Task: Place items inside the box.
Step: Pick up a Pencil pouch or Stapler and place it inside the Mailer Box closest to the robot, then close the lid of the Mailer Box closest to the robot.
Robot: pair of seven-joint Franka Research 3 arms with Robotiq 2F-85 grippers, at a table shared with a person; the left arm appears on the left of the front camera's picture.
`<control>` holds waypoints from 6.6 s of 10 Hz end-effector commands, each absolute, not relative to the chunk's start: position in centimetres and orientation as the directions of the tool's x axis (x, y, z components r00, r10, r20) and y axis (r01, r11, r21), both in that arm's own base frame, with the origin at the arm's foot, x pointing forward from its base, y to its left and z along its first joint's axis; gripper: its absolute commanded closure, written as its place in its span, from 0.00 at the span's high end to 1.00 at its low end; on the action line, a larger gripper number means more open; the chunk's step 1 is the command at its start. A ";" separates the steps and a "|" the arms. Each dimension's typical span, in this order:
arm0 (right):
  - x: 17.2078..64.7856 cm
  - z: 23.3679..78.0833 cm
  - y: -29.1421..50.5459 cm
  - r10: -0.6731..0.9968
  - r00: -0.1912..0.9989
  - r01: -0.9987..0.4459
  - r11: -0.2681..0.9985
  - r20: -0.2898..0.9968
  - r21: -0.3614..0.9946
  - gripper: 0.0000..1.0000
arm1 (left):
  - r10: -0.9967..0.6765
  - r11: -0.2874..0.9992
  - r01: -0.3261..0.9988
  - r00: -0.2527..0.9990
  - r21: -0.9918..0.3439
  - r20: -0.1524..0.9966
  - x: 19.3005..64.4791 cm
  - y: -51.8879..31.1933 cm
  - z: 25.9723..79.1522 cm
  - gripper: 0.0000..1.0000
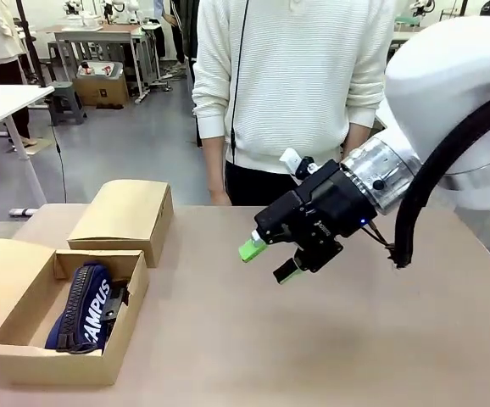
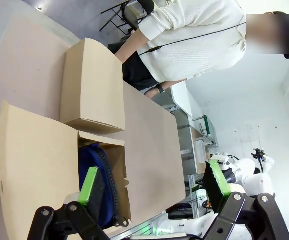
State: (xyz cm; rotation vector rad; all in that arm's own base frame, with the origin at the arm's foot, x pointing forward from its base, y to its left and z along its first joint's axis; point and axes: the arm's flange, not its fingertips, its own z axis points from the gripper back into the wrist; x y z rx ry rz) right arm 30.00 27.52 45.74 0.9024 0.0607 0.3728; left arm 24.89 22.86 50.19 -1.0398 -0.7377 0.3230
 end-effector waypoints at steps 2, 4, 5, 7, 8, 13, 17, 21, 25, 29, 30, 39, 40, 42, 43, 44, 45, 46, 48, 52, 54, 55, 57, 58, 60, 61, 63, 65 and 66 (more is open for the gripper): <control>33.2 47.3 20.8 0.171 0.977 -0.194 0.445 0.129 0.875 1.00 | 0.570 0.481 0.128 0.706 -0.867 0.420 25.0 22.7 50.1 1.00; 32.4 47.9 12.8 0.045 0.995 -0.104 0.404 0.094 0.909 1.00 | 0.570 0.481 0.128 0.706 -0.867 0.420 25.0 22.7 50.1 1.00; 31.3 47.5 9.6 0.082 0.993 -0.115 0.389 0.091 0.914 1.00 | 0.570 0.481 0.128 0.706 -0.867 0.420 25.0 22.7 50.1 1.00; 27.9 45.3 2.5 0.145 0.986 -0.125 0.313 0.082 0.942 1.00 | 0.570 0.481 0.128 0.706 -0.867 0.420 25.0 22.7 50.1 1.00; 25.6 44.0 -1.1 0.134 0.986 -0.130 0.217 0.102 0.967 1.00 | 0.570 0.481 0.128 0.706 -0.867 0.420 25.0 22.7 50.1 1.00; 26.2 37.0 -2.3 -0.103 0.994 0.055 0.316 -0.024 0.947 1.00 | 0.570 0.481 0.128 0.706 -0.867 0.420 25.0 22.7 50.1 1.00; 25.8 42.1 -12.3 -0.011 0.995 -0.102 0.071 0.103 0.992 1.00 | 0.570 0.481 0.128 0.706 -0.867 0.420 25.0 22.7 50.1 1.00; 25.8 42.1 -12.3 -0.011 0.995 -0.102 0.071 0.103 0.992 1.00 | 0.570 0.481 0.128 0.706 -0.867 0.420 25.0 22.7 50.1 1.00; 25.8 42.1 -12.3 -0.011 0.995 -0.102 0.071 0.103 0.992 1.00 | 0.569 0.488 0.094 0.720 -0.867 0.398 24.9 22.9 50.2 1.00; 25.8 42.1 -12.3 -0.011 0.995 -0.102 0.071 0.103 0.992 1.00 | 0.077 0.812 0.540 0.276 -0.221 0.958 26.2 22.7 51.4 1.00; 25.8 42.1 -12.3 -0.011 0.995 -0.102 0.071 0.103 0.992 1.00 | 0.109 0.733 0.635 0.244 -0.244 0.964 27.4 21.7 52.0 1.00; 25.8 42.1 -12.3 -0.011 0.995 -0.102 0.071 0.103 0.992 1.00 | -0.454 0.155 0.988 0.069 0.002 0.888 28.4 23.8 49.1 1.00; 25.8 42.1 -12.3 -0.011 0.995 -0.102 0.071 0.103 0.992 1.00 | -0.528 0.150 0.986 0.020 0.069 0.849 28.0 24.1 48.6 1.00; 25.8 42.1 -12.3 -0.011 0.995 -0.102 0.071 0.103 0.992 1.00 | -0.599 0.138 0.979 -0.039 0.152 0.799 27.9 24.7 48.7 1.00; 25.8 42.1 -12.3 -0.011 0.995 -0.102 0.071 0.103 0.992 1.00 | -0.607 0.323 0.892 -0.062 0.317 0.792 28.8 24.7 49.2 1.00; 25.8 42.1 -12.3 -0.011 0.995 -0.102 0.071 0.103 0.992 1.00 | -0.584 0.115 0.992 0.028 0.048 0.811 28.1 24.0 48.5 1.00; 25.8 42.1 -12.3 -0.011 0.995 -0.102 0.071 0.103 0.992 1.00 | -0.584 0.115 0.992 0.028 0.048 0.811 28.1 24.0 48.5 1.00; 25.8 42.1 -12.3 -0.011 0.995 -0.102 0.071 0.103 0.992 1.00 | -0.584 0.115 0.992 0.028 0.048 0.811 28.1 24.0 48.5 1.00; 25.8 42.1 -12.3 -0.011 0.995 -0.102 0.071 0.103 0.992 1.00 | -0.617 0.064 0.989 -0.066 0.134 0.784 28.0 24.6 47.9 1.00; 25.8 42.1 -12.3 -0.011 0.995 -0.102 0.071 0.103 0.992 1.00 | -0.609 0.086 0.988 -0.047 0.125 0.792 28.3 24.4 48.2 1.00; 25.8 42.1 -12.3 -0.011 0.995 -0.102 0.071 0.103 0.992 1.00 | -0.609 0.086 0.988 -0.047 0.125 0.792 28.3 24.4 48.2 1.00; 25.8 42.1 -12.3 -0.011 0.995 -0.102 0.071 0.103 0.992 1.00 | -0.609 0.086 0.988 -0.047 0.125 0.792 28.3 24.4 48.2 1.00; 25.8 42.1 -12.3 -0.011 0.995 -0.102 0.071 0.103 0.992 1.00 | -0.609 0.086 0.988 -0.047 0.125 0.792 28.3 24.4 48.2 1.00; 25.8 42.1 -12.3 -0.011 0.995 -0.102 0.071 0.103 0.992 1.00 | -0.609 0.086 0.988 -0.047 0.125 0.792 28.3 24.4 48.2 1.00; 25.8 42.1 -12.3 -0.011 0.995 -0.102 0.071 0.103 0.992 1.00 | -0.609 0.086 0.988 -0.047 0.125 0.792 28.3 24.4 48.2 1.00; 25.8 42.1 -12.3 -0.011 0.995 -0.102 0.071 0.103 0.992 1.00 | -0.610 0.074 0.987 -0.066 0.139 0.790 28.3 24.5 47.9 1.00; 25.8 42.1 -12.3 -0.011 0.995 -0.102 0.071 0.103 0.992 1.00 | -0.660 0.072 0.987 -0.058 0.140 0.749 29.4 25.7 46.6 1.00; 25.8 42.1 -12.3 -0.011 0.995 -0.102 0.071 0.103 0.992 1.00 | -0.707 0.047 0.994 -0.039 0.102 0.706 29.4 28.2 45.0 1.00; 25.8 42.1 -12.3 -0.011 0.995 -0.102 0.071 0.103 0.992 1.00 | -0.741 0.031 0.994 -0.046 0.102 0.670 30.0 29.6 44.5 1.00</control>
